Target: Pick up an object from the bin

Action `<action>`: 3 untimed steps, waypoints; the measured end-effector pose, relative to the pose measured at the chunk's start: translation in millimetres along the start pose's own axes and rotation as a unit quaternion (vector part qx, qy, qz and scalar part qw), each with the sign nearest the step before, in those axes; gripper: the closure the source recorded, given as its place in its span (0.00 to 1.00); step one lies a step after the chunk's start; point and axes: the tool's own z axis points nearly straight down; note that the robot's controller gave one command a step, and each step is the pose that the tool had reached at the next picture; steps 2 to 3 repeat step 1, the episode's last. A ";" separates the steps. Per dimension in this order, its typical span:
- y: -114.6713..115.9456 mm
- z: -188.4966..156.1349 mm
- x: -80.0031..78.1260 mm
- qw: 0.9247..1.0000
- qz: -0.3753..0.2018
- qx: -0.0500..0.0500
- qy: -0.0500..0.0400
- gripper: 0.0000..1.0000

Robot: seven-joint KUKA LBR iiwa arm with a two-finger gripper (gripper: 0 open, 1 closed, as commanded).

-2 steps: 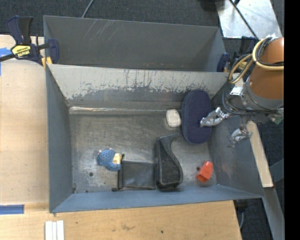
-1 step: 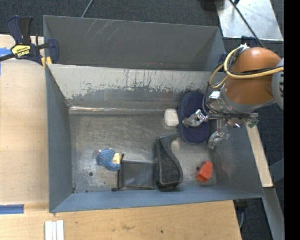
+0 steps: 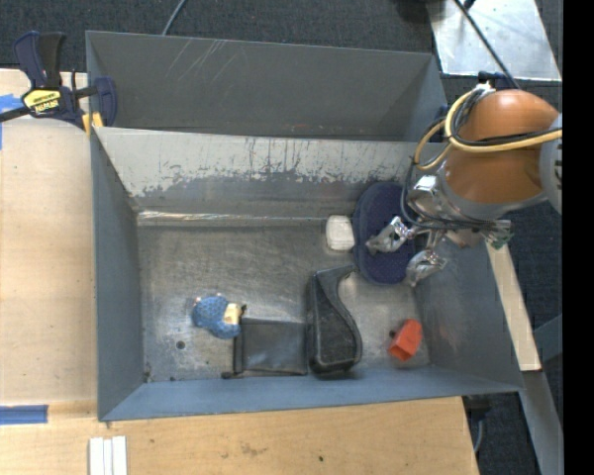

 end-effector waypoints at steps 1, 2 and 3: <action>3.9 -140.5 2.7 0.994 -0.112 -0.005 0.006 1.00; 3.9 -140.5 2.7 0.994 -0.112 -0.005 0.006 1.00; 3.9 -140.5 2.7 0.994 -0.112 -0.005 0.006 1.00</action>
Offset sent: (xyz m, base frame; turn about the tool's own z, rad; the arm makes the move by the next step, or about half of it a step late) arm -0.0105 0.0013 0.1356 -0.2251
